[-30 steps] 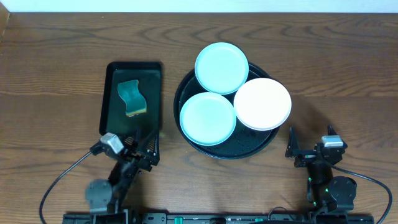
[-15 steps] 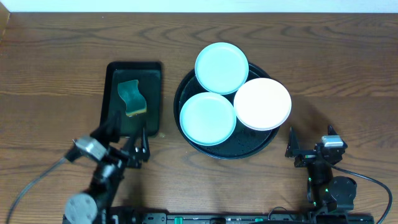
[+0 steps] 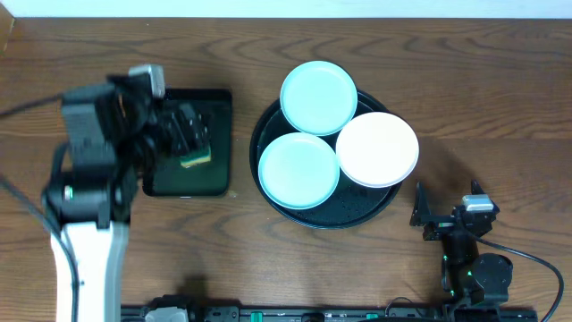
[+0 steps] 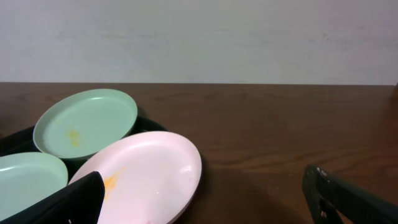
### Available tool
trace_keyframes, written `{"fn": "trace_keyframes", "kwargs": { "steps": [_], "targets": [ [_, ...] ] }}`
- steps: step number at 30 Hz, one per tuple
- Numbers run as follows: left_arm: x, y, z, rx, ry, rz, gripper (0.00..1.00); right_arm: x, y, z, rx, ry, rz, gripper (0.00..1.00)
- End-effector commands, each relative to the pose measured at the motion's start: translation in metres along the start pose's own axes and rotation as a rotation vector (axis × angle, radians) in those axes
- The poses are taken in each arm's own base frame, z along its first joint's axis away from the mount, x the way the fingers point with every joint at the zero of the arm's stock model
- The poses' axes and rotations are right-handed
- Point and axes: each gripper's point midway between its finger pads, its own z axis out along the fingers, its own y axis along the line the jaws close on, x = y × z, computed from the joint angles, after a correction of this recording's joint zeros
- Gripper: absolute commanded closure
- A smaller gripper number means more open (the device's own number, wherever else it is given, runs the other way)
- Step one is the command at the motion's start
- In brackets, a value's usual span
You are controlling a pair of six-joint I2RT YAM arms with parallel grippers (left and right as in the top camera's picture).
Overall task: Clean dirty plates on tray and stack at the side
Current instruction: 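Move the left gripper over the green sponge on the black tray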
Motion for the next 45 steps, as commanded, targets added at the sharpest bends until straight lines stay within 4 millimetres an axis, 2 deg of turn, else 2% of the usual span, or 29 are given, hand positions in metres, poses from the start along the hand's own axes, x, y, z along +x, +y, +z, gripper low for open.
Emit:
{"fn": "trace_keyframes", "kwargs": {
  "steps": [1,4,7,10,16,21,28,31,38,42,45],
  "targets": [
    [-0.013,0.023,0.005,-0.143,0.033,-0.04,0.2,0.001,0.0,0.0,0.001,0.002,-0.015,0.01],
    [-0.005,0.059,0.009,-0.355,0.157,-0.118,0.2,0.001,0.0,0.0,0.001,0.002,-0.015,0.01],
    [0.0,0.079,0.025,-0.436,0.234,-0.135,0.2,0.001,0.0,0.0,0.001,0.002,-0.015,0.01],
    [0.008,0.097,0.042,-0.485,0.29,-0.145,0.2,0.001,0.0,0.0,0.001,0.002,-0.015,0.01],
    [0.023,0.117,0.072,-0.515,0.377,-0.191,0.2,0.001,0.0,0.0,0.001,0.002,-0.015,0.01],
    [0.03,0.148,0.101,-0.555,0.401,-0.287,0.2,0.001,0.0,0.0,0.001,0.002,-0.015,0.01],
    [0.038,0.169,0.127,-0.575,0.421,-0.333,0.2,0.001,0.0,0.0,0.001,0.002,-0.015,0.01],
    [0.045,0.178,0.142,-0.591,0.425,-0.385,0.2,0.001,0.0,0.0,0.001,0.002,-0.015,0.01],
    [0.061,0.197,0.172,-0.607,0.463,-0.388,0.2,0.001,0.0,0.0,0.001,0.002,-0.015,0.01],
    [0.068,0.214,0.181,-0.655,0.477,-0.345,0.2,0.001,0.0,0.0,0.001,0.002,-0.015,0.01],
    [0.07,0.217,0.187,-0.642,0.494,-0.301,0.2,0.001,0.0,0.0,0.001,0.002,-0.015,0.01]
  ]
}}
